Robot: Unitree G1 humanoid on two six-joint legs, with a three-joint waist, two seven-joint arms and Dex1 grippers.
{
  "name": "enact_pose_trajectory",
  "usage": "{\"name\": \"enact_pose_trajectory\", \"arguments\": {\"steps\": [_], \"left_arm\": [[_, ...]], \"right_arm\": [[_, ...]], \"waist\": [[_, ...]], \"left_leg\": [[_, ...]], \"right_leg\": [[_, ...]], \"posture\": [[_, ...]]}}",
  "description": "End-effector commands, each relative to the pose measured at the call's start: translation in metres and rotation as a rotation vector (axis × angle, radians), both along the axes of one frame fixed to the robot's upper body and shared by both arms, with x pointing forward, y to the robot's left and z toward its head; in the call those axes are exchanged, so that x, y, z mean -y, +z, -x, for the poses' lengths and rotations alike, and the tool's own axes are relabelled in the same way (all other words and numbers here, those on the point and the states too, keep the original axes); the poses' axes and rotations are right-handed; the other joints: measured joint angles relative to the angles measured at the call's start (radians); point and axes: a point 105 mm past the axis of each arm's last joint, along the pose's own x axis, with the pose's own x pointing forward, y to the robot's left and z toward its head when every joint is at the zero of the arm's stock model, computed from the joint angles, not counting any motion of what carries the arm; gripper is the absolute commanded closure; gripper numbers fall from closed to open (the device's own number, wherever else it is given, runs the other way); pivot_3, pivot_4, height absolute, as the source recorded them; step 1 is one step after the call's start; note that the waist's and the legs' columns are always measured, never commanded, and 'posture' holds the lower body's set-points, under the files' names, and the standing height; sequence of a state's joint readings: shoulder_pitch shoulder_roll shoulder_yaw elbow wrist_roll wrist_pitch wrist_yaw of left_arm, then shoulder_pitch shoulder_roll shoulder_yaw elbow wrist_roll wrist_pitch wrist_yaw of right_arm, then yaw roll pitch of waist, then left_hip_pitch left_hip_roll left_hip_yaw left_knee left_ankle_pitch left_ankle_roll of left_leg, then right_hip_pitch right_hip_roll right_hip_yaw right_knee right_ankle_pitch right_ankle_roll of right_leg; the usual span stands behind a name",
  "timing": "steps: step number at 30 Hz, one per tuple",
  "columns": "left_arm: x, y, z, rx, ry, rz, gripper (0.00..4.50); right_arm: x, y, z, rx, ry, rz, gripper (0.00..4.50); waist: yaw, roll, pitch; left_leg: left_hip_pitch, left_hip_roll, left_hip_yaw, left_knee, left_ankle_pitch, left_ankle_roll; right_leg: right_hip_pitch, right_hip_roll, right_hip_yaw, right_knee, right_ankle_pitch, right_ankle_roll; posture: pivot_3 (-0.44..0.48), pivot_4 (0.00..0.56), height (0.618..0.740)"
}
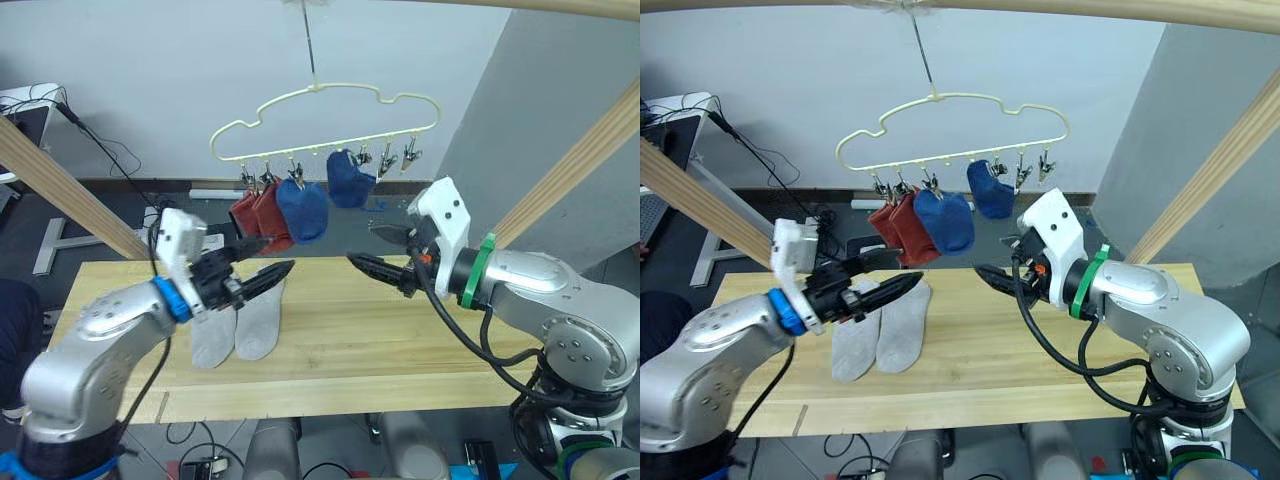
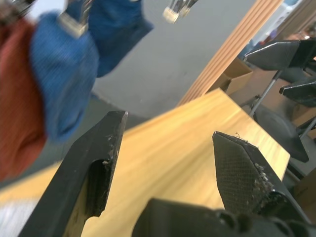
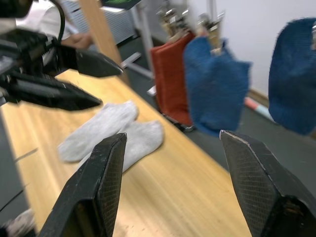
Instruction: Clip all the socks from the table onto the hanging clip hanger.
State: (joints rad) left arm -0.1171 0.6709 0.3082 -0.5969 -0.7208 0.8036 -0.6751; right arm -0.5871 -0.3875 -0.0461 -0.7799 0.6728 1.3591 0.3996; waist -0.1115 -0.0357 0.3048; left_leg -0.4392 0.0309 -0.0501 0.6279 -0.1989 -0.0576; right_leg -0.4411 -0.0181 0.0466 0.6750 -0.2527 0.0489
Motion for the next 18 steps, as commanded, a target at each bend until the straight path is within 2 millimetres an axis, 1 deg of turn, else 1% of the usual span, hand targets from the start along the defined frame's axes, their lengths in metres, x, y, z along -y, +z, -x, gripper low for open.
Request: {"name": "enact_pose_trajectory", "arguments": {"steps": [1,4,7,8,9,12,15,18], "left_arm": [[-0.003,0.014,0.010,0.054,-0.014,-0.016,1.30],[-0.010,0.022,0.010,0.092,0.034,-0.004,1.30],[-0.012,0.027,0.019,0.098,0.032,0.017,1.30],[-0.013,0.028,0.023,0.089,0.023,0.030,1.30],[-0.013,0.029,0.025,0.083,0.018,0.040,1.30],[-0.010,0.042,0.038,0.086,-0.063,0.035,1.30],[-0.010,0.056,0.041,0.098,-0.104,0.036,1.30],[-0.007,0.066,0.048,0.048,-0.173,0.074,1.30]], "right_arm": [[-0.002,0.007,0.003,0.054,0.017,-0.005,1.34],[0.004,0.008,-0.006,0.066,-0.063,-0.008,1.34],[0.008,0.013,-0.013,0.089,-0.142,-0.034,1.34],[0.009,0.015,-0.015,0.095,-0.164,-0.047,1.34],[0.009,0.017,-0.016,0.099,-0.178,-0.055,1.34],[0.009,0.023,-0.019,0.112,-0.225,-0.083,1.34],[0.014,0.024,-0.023,0.118,-0.270,-0.085,1.34],[0.018,0.026,-0.028,0.127,-0.325,-0.098,1.34]], "waist": [[0.005,0.000,0.000],[0.009,0.000,0.000],[0.011,0.000,0.000],[0.011,0.000,0.000],[0.010,-0.001,-0.001],[0.012,-0.001,-0.001],[0.015,-0.001,-0.002],[0.018,-0.001,-0.002]], "left_leg": [[0.000,0.000,0.000,0.000,0.000,0.000],[0.000,0.000,0.000,0.001,0.000,0.000],[0.000,0.000,0.001,0.001,0.000,0.000],[0.000,0.000,0.001,0.001,0.000,0.000],[0.000,0.000,0.001,0.000,0.000,0.000],[0.000,0.000,0.000,0.000,0.000,0.000],[0.000,0.000,0.000,0.000,0.000,0.000],[0.000,0.000,0.000,0.001,0.000,0.000]], "right_leg": [[0.000,0.000,0.000,0.000,0.000,0.000],[0.000,0.000,0.000,-0.001,0.000,0.000],[0.000,0.000,0.000,-0.001,0.000,0.000],[0.000,0.000,0.001,-0.001,0.000,0.000],[0.000,0.000,0.001,-0.001,0.000,0.000],[-0.001,0.000,0.000,0.000,0.000,0.000],[0.000,0.000,-0.001,0.001,0.000,0.000],[0.000,-0.001,0.000,0.000,0.000,0.000]], "posture": [[-0.127,0.277,0.740],[-0.126,0.267,0.740],[-0.126,0.267,0.740],[-0.124,0.254,0.740],[-0.124,0.254,0.740],[-0.121,0.238,0.740],[-0.119,0.223,0.740],[-0.119,0.223,0.740]]}}
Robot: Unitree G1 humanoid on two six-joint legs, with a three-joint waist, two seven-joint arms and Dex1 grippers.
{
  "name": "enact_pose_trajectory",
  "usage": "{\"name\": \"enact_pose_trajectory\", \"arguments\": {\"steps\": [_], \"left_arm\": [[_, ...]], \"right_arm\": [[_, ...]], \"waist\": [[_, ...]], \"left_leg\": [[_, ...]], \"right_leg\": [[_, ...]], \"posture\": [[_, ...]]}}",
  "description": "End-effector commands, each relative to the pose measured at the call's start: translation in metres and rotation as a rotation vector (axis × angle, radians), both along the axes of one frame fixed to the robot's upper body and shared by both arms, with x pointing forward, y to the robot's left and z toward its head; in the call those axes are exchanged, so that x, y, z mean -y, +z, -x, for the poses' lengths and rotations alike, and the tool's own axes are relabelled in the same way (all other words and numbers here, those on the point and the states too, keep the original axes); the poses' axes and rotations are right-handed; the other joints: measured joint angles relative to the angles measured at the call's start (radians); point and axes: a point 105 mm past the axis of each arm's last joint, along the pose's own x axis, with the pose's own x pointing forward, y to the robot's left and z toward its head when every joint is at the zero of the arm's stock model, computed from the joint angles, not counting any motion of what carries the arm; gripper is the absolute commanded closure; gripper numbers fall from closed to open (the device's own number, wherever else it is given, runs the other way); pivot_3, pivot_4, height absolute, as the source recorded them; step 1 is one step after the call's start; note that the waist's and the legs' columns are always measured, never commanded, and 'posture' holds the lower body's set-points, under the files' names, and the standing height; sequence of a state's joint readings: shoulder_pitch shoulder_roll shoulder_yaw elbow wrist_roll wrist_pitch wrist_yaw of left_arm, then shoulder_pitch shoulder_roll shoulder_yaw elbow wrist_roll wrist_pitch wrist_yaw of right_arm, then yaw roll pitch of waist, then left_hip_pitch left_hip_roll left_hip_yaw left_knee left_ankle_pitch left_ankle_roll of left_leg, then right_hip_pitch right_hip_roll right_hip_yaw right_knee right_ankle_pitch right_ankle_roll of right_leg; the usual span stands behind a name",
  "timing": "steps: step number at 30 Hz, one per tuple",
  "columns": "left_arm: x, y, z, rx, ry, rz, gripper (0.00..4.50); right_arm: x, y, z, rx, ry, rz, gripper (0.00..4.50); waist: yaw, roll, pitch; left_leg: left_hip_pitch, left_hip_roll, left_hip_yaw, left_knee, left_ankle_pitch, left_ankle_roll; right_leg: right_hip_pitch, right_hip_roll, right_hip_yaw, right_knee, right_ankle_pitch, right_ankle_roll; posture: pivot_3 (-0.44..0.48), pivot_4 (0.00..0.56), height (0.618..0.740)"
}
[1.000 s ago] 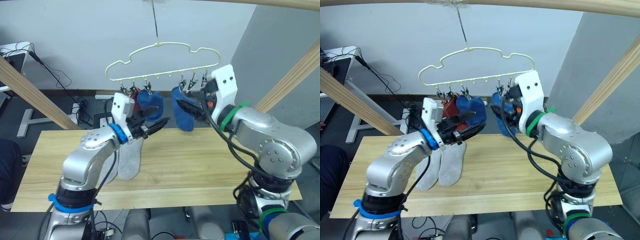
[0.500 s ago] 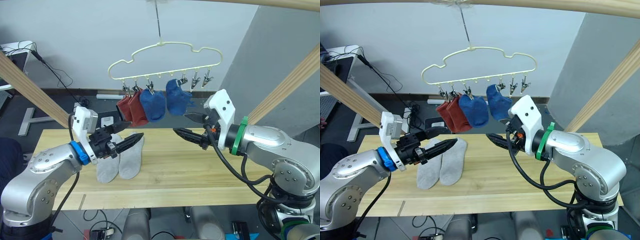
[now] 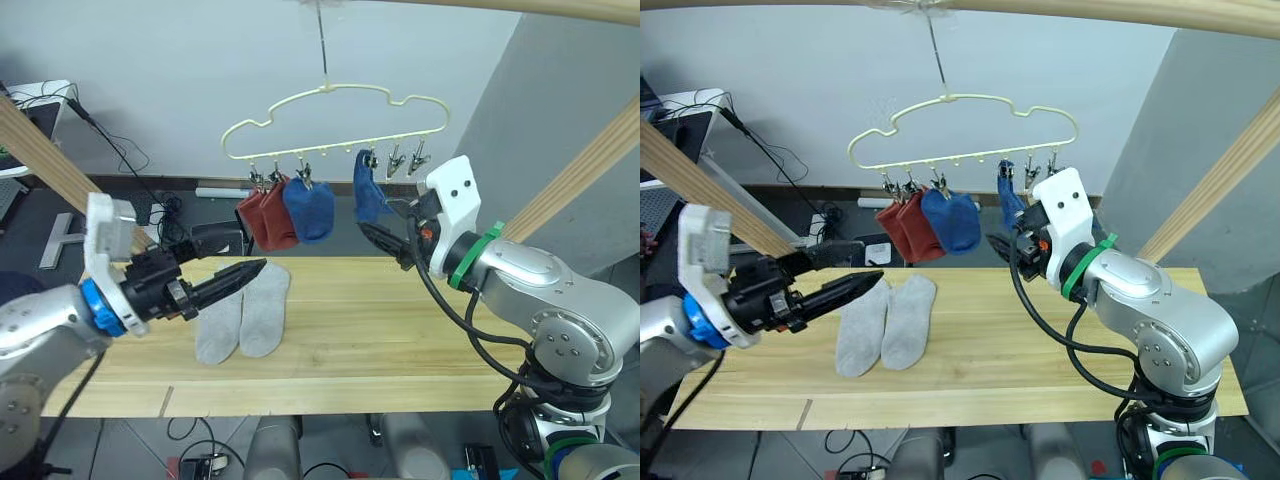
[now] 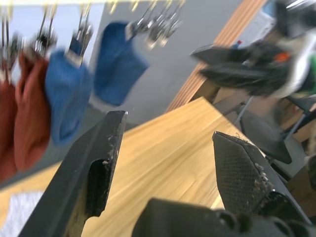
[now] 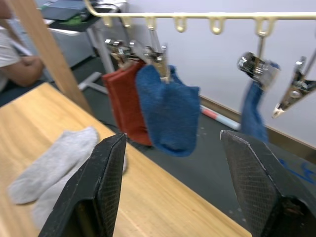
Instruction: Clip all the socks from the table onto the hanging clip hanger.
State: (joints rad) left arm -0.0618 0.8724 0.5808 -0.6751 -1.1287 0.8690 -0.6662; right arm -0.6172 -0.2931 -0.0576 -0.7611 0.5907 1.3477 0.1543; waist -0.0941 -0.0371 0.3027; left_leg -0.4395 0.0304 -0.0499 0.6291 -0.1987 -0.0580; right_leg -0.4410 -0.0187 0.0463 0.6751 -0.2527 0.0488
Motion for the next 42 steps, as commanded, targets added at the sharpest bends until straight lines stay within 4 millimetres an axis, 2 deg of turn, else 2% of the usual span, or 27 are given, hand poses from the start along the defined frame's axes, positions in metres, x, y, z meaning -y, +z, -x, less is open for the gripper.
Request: {"name": "enact_pose_trajectory", "arguments": {"steps": [1,5,9,12,15,19,32,35,42], "left_arm": [[0.005,0.014,0.012,-0.020,-0.091,0.022,1.30],[0.003,0.038,0.009,-0.012,-0.149,0.010,1.30],[0.005,0.050,0.002,0.048,-0.149,-0.003,1.30],[0.011,0.048,0.006,0.016,-0.215,-0.019,1.30],[0.012,0.053,-0.002,0.055,-0.197,-0.016,1.30],[0.014,0.050,-0.002,0.036,-0.225,-0.029,1.30],[0.013,0.042,-0.003,0.031,-0.218,-0.041,1.30],[0.012,0.042,-0.003,0.032,-0.210,-0.039,1.28],[0.012,0.040,-0.004,0.026,-0.206,-0.040,1.28]], "right_arm": [[0.007,0.012,-0.002,0.053,-0.060,-0.024,1.34],[0.009,0.016,-0.007,0.054,-0.113,-0.045,1.34],[0.010,0.019,-0.010,0.058,-0.157,-0.067,1.34],[0.012,0.022,-0.015,0.060,-0.215,-0.093,1.34],[0.012,0.023,-0.018,0.058,-0.265,-0.120,1.34],[0.009,0.027,-0.022,0.069,-0.301,-0.150,1.34],[-0.003,0.025,-0.024,0.047,-0.326,-0.187,1.34],[-0.004,0.024,-0.025,0.043,-0.322,-0.186,1.96],[-0.008,0.023,-0.029,0.033,-0.312,-0.193,1.96]], "waist": [[0.002,0.000,0.000],[0.002,0.000,0.000],[0.002,0.000,0.000],[0.000,0.000,0.000],[-0.006,0.000,0.000],[-0.017,0.000,0.000],[-0.021,0.000,0.000],[-0.020,0.000,0.000],[-0.020,0.000,0.000]], "left_leg": [[0.000,0.000,0.000,0.000,0.000,0.000],[0.000,0.000,0.000,0.000,0.000,0.000],[0.000,0.000,0.000,0.000,0.000,0.000],[0.000,0.000,0.001,0.000,0.000,0.000],[0.000,0.000,0.000,0.000,0.000,0.000],[0.000,0.000,0.000,0.000,0.000,0.000],[0.000,0.000,0.000,0.000,0.000,0.000],[0.001,0.000,0.000,0.000,0.000,0.000],[0.001,0.000,0.000,0.000,0.000,0.000]], "right_leg": [[0.000,0.000,0.000,0.000,0.000,0.000],[0.000,0.001,-0.001,0.001,0.000,0.000],[0.000,0.001,0.000,0.002,0.000,0.000],[-0.001,0.000,0.000,0.002,0.002,-0.003],[-0.001,0.000,0.000,0.003,0.003,-0.005],[-0.001,0.000,0.000,0.003,0.003,-0.005],[-0.001,0.000,0.000,0.004,0.003,-0.005],[-0.001,0.000,0.000,0.004,0.003,-0.005],[-0.001,0.000,0.000,0.005,0.003,-0.005]], "posture": [[-0.120,0.222,0.740],[-0.136,0.222,0.740],[-0.142,0.223,0.740],[-0.158,0.229,0.740],[-0.174,0.232,0.740],[-0.184,0.234,0.740],[-0.174,0.254,0.740],[-0.169,0.255,0.740],[-0.161,0.259,0.740]]}}
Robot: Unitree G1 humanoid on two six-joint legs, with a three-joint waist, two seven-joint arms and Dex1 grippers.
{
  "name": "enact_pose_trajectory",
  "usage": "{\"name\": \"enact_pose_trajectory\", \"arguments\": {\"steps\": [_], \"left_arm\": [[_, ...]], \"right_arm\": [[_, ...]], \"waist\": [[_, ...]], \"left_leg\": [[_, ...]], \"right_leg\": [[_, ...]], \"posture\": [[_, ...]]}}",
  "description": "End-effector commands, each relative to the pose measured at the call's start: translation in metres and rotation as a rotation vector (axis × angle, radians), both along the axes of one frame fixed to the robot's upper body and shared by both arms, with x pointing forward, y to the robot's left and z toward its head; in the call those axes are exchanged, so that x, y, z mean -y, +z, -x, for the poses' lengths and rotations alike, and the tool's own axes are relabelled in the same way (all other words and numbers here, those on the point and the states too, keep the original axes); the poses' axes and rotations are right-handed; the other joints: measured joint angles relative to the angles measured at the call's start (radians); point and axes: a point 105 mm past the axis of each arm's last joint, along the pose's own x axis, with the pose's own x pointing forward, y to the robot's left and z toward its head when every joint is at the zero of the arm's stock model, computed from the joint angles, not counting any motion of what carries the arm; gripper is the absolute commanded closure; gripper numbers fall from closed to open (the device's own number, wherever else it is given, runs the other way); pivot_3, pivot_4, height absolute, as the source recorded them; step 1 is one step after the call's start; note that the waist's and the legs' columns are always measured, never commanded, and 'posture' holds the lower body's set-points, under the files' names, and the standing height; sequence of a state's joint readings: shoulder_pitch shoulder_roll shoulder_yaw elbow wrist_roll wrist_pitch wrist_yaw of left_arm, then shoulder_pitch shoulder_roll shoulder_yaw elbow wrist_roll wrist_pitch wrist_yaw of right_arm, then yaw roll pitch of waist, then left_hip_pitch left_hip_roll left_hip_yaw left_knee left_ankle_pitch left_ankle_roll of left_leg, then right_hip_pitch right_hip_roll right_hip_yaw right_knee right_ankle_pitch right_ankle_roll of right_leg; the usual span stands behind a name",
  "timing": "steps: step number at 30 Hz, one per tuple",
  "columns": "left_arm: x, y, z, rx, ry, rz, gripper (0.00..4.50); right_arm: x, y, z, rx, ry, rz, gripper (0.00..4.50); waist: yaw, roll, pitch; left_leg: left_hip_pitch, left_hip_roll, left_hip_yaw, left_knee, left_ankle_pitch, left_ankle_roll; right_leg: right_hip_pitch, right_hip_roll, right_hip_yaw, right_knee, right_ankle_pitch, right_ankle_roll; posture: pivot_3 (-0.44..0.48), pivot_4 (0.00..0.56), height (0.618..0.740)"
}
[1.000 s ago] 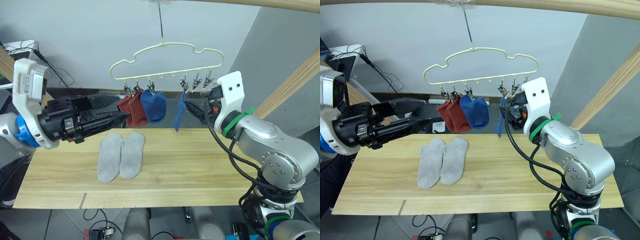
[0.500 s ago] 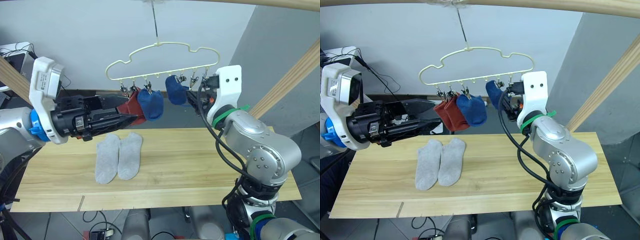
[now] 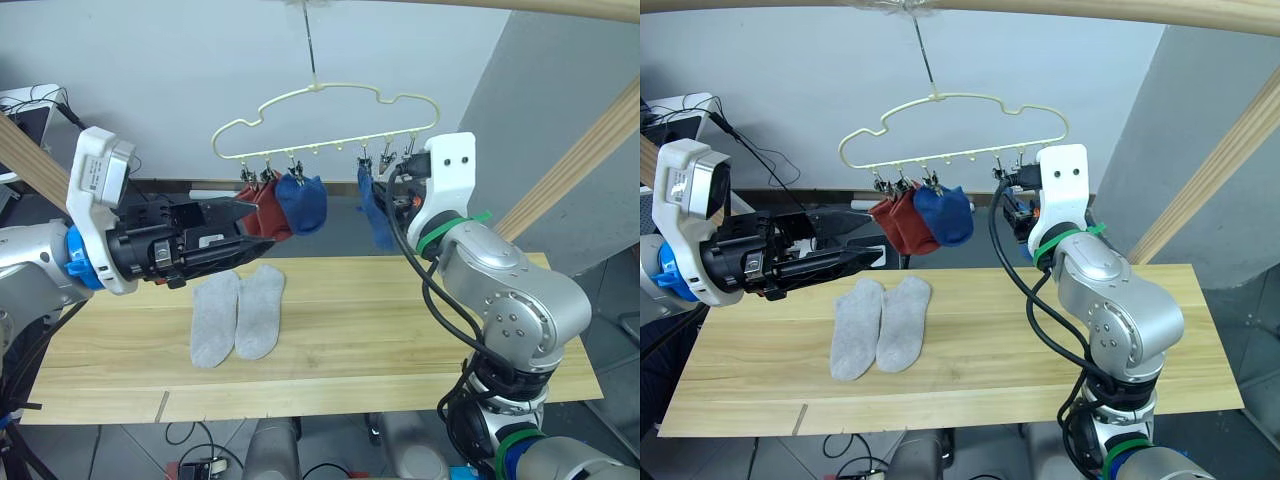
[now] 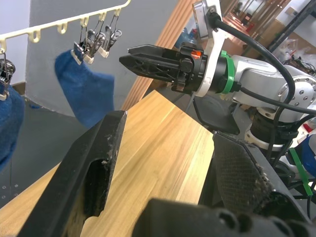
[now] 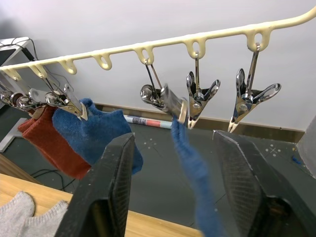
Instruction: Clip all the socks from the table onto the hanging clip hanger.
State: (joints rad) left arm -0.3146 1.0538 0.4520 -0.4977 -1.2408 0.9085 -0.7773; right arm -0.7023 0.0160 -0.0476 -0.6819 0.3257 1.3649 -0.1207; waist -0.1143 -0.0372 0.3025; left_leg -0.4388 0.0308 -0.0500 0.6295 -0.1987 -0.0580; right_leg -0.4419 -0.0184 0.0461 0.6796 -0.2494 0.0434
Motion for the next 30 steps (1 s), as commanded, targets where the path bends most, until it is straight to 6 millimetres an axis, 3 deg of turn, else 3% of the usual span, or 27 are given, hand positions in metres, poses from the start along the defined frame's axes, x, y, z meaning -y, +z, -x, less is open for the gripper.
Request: {"name": "enact_pose_trajectory", "arguments": {"steps": [1,14,30], "left_arm": [[0.002,0.006,0.005,0.047,-0.013,0.005,1.28],[-0.001,0.008,0.008,0.043,0.018,-0.006,1.28],[0.000,0.009,0.010,0.045,0.041,-0.007,1.28]], "right_arm": [[-0.005,0.011,-0.001,0.052,0.016,-0.017,1.96],[-0.007,0.012,-0.023,0.067,0.001,-0.014,1.96],[-0.007,0.012,-0.030,0.073,0.002,-0.015,1.96]], "waist": [[0.000,0.000,0.000],[0.003,0.000,0.000],[0.017,0.000,0.000]], "left_leg": [[0.000,0.000,0.000,0.000,0.000,0.000],[0.000,0.000,0.000,0.000,0.000,0.000],[0.000,0.000,0.000,0.000,0.000,0.000]], "right_leg": [[0.000,0.000,0.000,0.000,0.000,0.000],[0.000,0.000,0.000,0.001,0.000,0.000],[0.000,0.000,0.000,0.001,0.000,0.000]], "posture": [[-0.156,0.259,0.740],[-0.110,0.263,0.740],[-0.088,0.259,0.740]]}}
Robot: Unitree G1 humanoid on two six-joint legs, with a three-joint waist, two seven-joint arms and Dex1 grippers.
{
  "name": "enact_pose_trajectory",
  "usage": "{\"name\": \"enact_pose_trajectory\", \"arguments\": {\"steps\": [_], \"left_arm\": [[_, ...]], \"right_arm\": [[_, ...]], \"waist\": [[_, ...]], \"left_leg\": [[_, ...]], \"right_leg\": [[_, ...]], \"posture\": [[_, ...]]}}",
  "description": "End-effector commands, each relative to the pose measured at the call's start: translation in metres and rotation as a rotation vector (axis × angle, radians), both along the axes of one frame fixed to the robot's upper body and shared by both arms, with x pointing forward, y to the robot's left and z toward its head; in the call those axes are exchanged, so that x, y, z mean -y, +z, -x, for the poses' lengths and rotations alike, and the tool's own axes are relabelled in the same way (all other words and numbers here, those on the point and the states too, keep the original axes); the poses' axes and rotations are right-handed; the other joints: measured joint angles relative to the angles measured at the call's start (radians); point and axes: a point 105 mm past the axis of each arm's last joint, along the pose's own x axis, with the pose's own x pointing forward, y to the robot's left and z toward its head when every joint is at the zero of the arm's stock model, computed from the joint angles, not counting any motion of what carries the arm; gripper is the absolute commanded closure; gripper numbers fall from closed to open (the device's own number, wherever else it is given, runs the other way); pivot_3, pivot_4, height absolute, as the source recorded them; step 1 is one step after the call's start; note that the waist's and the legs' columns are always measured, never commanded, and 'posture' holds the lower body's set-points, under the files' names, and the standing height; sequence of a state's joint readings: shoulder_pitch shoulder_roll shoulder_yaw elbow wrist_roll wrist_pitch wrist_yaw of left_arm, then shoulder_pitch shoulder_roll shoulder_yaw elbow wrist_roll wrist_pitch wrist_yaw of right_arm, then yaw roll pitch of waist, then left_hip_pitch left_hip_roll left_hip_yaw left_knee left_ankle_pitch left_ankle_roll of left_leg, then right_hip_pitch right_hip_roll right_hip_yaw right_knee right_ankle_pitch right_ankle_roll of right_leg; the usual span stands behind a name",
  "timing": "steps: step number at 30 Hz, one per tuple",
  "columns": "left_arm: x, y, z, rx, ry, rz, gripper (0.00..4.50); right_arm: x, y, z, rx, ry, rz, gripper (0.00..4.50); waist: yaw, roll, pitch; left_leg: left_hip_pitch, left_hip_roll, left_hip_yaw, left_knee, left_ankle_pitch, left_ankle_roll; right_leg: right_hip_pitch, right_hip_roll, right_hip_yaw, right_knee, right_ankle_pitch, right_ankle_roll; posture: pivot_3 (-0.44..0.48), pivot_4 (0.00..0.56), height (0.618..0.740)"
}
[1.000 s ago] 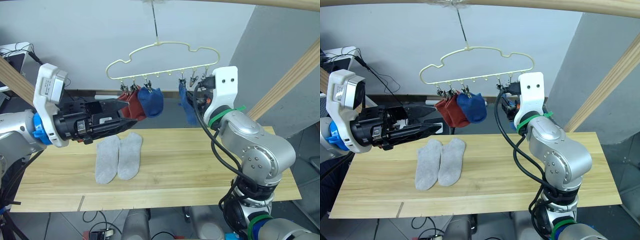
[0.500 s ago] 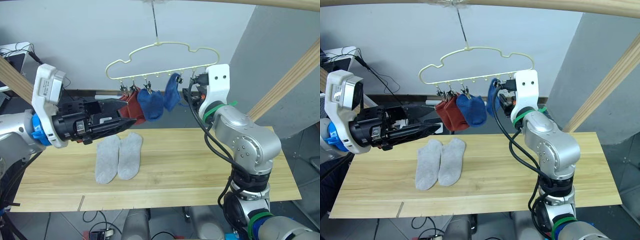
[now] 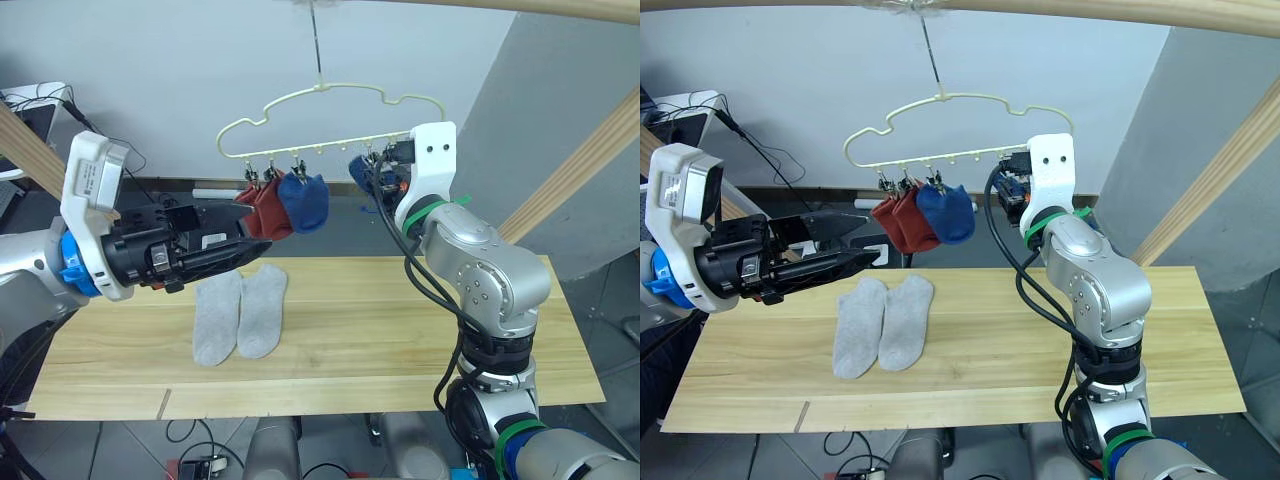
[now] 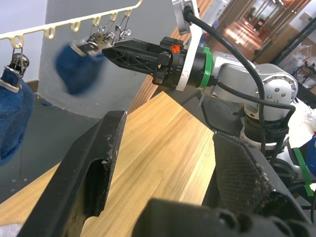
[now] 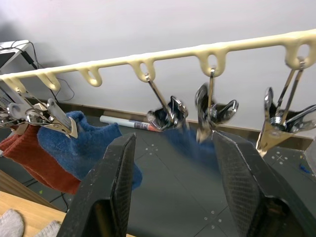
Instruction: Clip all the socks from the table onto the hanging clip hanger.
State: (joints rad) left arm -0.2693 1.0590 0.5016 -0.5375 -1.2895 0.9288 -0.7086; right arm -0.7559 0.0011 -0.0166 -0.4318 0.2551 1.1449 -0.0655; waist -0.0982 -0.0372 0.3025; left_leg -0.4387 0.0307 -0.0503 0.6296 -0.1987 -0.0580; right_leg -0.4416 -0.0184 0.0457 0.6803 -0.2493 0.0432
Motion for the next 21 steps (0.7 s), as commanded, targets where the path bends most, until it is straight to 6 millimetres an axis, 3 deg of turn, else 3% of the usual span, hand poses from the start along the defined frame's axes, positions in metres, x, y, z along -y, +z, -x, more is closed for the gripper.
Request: {"name": "enact_pose_trajectory", "arguments": {"steps": [1,21], "left_arm": [[0.002,0.010,0.005,0.052,-0.004,-0.007,1.28],[0.002,0.008,0.005,0.056,0.015,-0.004,1.28]], "right_arm": [[0.001,0.013,0.003,0.054,0.004,-0.012,1.96],[0.009,0.000,-0.005,0.021,-0.023,0.025,1.96]], "waist": [[0.002,0.000,0.000],[0.010,0.000,0.000]], "left_leg": [[0.000,0.000,0.000,0.000,0.000,0.000],[0.000,0.000,0.000,0.000,0.000,0.000]], "right_leg": [[0.000,0.000,0.000,0.000,0.000,0.000],[0.000,0.000,0.000,0.000,0.000,0.000]], "posture": [[-0.088,0.259,0.740],[-0.080,0.258,0.740]]}}
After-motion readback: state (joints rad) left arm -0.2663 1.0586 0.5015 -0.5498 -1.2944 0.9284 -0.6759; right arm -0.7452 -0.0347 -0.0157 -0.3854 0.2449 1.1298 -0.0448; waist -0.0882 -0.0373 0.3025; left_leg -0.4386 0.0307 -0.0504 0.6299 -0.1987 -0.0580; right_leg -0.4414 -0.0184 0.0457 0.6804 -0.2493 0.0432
